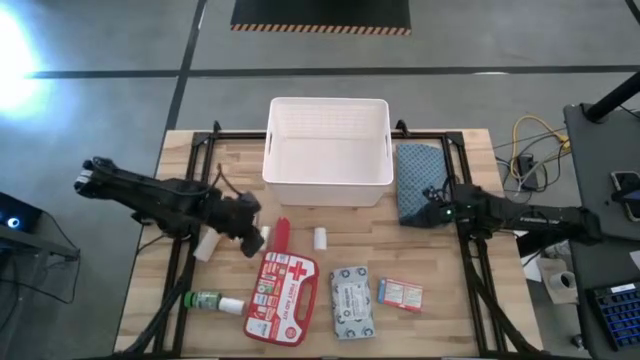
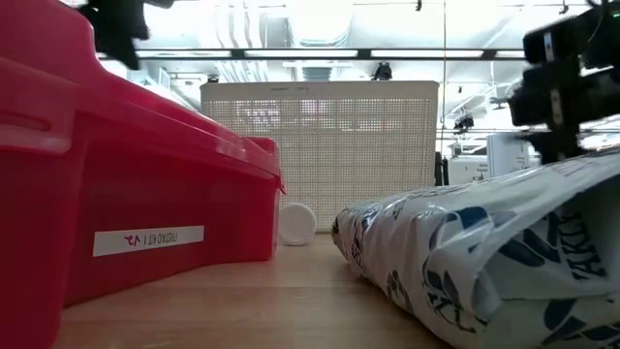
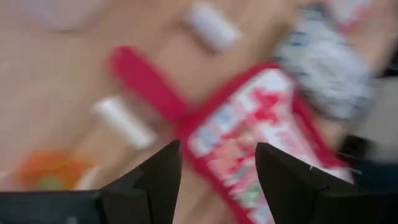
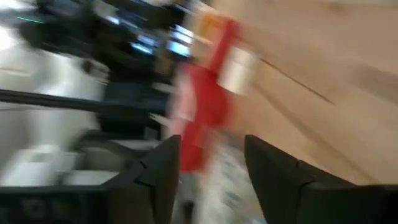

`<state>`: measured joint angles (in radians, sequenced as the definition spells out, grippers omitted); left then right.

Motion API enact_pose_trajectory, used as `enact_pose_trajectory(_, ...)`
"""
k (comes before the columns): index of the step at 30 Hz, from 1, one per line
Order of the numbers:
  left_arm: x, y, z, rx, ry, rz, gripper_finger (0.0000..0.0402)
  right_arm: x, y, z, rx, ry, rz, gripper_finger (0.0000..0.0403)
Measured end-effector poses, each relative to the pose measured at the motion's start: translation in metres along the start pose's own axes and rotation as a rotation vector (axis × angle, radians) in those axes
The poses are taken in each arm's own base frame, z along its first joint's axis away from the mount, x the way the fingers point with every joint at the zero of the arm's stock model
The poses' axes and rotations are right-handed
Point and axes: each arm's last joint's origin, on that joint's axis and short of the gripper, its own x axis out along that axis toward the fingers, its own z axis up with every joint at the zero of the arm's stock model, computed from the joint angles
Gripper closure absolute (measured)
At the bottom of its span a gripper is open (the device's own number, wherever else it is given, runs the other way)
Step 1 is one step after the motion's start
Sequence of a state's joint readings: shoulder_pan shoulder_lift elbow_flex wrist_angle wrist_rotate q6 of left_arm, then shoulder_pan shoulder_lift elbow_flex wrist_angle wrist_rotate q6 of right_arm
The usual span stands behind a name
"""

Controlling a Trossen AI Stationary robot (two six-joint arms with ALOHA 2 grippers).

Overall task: Pick & place medical supplies in basket/bin
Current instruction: Put the orange pill bottle into the white bin

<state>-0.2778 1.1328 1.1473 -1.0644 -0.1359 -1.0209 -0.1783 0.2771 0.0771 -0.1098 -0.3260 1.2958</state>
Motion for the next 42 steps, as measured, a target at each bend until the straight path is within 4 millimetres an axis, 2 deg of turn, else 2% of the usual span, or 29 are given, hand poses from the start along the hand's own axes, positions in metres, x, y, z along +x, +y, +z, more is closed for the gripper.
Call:
enact_pose_trajectory(2,-0.005,0.004,-0.01,-0.054,-0.005,0.091,0.0217,-0.002,-0.001,-0.002,-0.013,0.048,-0.14,0.0203)
enact_pose_trajectory(5,0.001,0.012,-0.024,-0.108,0.041,0.189,0.0217,-0.008,0.003,-0.003,-0.059,0.11,-0.3,0.0174)
enact_pose_trajectory(11,0.034,0.034,-0.048,-0.339,0.109,0.346,0.0199,-0.011,0.028,0.004,-0.135,0.137,-0.446,0.0118)
enact_pose_trajectory(18,0.071,0.053,-0.064,-0.624,0.028,0.389,0.0154,-0.006,0.052,0.015,-0.156,0.126,-0.55,0.0078)
enact_pose_trajectory(24,0.089,0.067,-0.073,-0.736,-0.04,0.41,0.0146,0.0,0.052,0.017,-0.148,0.14,-0.649,0.0069)
enact_pose_trajectory(42,0.106,0.082,-0.078,-0.797,-0.058,0.519,0.0145,0.001,0.05,0.018,-0.131,0.13,-0.664,0.0074)
